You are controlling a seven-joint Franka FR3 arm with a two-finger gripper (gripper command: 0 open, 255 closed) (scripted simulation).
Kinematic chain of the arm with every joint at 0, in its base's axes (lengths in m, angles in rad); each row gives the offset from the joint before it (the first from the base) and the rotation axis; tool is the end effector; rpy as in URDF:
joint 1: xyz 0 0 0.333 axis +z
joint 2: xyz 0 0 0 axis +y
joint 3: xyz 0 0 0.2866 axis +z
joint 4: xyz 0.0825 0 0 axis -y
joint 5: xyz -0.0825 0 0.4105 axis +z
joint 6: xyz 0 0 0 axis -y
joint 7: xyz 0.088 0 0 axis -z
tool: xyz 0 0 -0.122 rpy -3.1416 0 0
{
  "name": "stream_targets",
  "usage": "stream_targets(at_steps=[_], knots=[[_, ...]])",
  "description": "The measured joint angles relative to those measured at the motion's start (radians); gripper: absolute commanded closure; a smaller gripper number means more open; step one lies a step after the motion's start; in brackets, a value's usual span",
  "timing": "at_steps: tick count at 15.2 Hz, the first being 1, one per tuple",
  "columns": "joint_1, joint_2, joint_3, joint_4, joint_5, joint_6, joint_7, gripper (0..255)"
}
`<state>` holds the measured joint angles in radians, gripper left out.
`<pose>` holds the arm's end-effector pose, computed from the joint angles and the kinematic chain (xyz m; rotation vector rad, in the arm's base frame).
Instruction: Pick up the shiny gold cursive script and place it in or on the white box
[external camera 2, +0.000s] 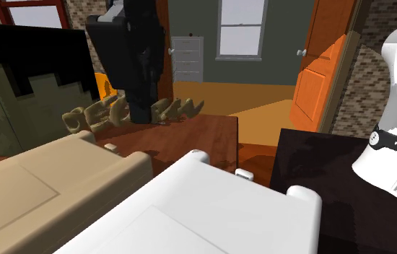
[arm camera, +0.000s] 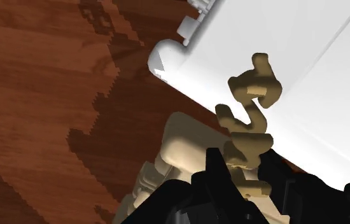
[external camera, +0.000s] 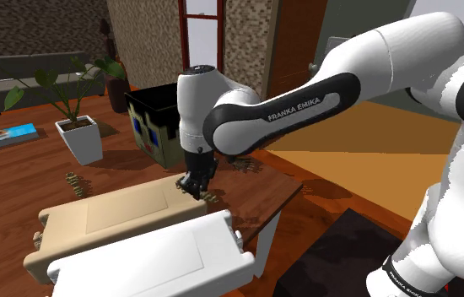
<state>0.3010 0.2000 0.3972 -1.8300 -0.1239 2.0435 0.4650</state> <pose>0.4943 0.3933 0.3780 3.0984 0.4362 0.0695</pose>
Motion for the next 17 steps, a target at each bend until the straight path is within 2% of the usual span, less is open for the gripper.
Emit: stream_targets(at_steps=[7,13,17], knots=[[0.115,0.087,0.047,0.111,-0.052,-0.044,0.168,255],[0.241,0.237,0.063,0.320,-0.121,-0.126,0.300,255],[0.263,0.260,0.064,0.316,-0.134,-0.102,0.329,255]])
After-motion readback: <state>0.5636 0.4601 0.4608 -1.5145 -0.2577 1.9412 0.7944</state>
